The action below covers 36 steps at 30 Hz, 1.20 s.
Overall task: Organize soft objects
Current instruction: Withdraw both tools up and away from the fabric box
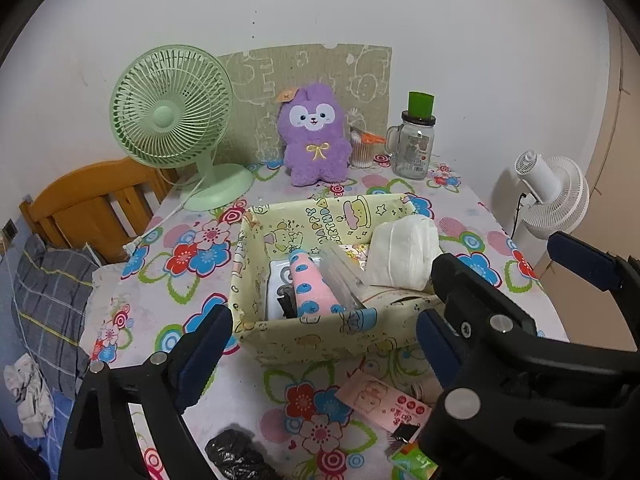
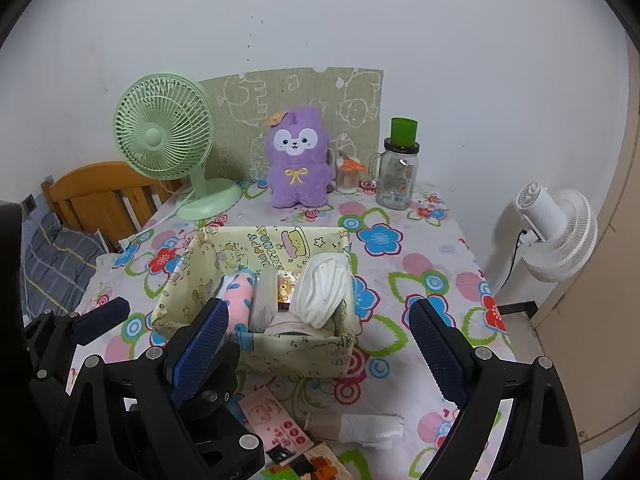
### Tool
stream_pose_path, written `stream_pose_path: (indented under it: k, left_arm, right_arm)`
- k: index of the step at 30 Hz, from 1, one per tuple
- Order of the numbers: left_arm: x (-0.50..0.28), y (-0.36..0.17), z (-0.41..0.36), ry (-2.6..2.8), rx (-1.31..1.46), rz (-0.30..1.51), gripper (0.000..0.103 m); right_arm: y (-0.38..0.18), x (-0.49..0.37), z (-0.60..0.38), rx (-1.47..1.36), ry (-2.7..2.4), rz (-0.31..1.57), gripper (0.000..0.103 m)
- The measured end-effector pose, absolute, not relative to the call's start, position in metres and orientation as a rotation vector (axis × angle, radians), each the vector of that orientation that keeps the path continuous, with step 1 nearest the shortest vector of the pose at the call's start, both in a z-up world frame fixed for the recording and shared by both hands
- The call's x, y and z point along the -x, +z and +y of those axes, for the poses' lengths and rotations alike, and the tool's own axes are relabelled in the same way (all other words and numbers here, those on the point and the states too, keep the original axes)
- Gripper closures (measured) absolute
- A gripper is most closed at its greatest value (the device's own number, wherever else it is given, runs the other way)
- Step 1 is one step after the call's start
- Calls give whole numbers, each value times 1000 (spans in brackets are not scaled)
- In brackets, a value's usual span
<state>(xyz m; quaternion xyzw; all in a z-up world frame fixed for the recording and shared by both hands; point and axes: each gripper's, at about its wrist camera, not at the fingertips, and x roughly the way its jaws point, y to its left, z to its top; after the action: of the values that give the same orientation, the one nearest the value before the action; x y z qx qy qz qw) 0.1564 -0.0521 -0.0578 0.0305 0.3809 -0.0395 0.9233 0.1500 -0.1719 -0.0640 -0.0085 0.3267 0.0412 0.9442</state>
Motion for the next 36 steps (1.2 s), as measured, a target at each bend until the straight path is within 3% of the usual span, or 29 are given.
stream_pose_path:
  k: [36]
  left_arm:
    - [-78,-53,-54,-87,-58,744,5]
  right_arm:
    - [-58,-70,-179,23,101,616,9]
